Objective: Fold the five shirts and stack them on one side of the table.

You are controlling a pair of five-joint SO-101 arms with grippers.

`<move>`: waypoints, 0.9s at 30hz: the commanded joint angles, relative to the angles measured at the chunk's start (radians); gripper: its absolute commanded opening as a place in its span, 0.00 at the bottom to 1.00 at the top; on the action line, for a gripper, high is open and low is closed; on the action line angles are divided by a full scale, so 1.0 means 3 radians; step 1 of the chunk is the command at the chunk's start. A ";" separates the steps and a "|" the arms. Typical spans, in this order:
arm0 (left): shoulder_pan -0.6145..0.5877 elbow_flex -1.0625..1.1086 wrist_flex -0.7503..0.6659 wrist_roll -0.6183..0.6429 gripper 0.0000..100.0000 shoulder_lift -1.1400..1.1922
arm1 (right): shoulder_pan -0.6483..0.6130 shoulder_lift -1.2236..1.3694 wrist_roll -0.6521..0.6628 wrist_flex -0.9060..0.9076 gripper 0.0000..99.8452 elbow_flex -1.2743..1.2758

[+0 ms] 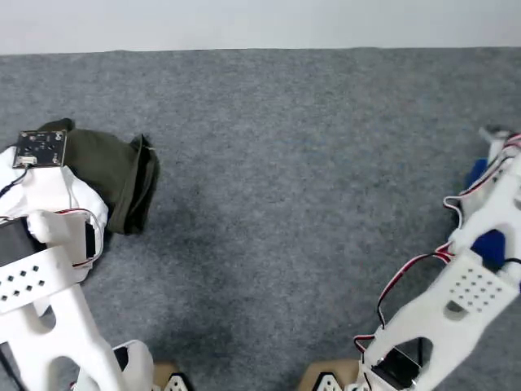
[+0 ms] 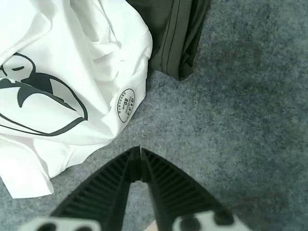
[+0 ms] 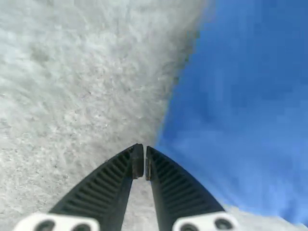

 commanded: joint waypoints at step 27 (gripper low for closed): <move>-0.1028 -0.0115 -0.0890 -0.2460 0.22 0.1401 | -0.0325 -0.3971 -0.0348 0.0130 0.01 0.3667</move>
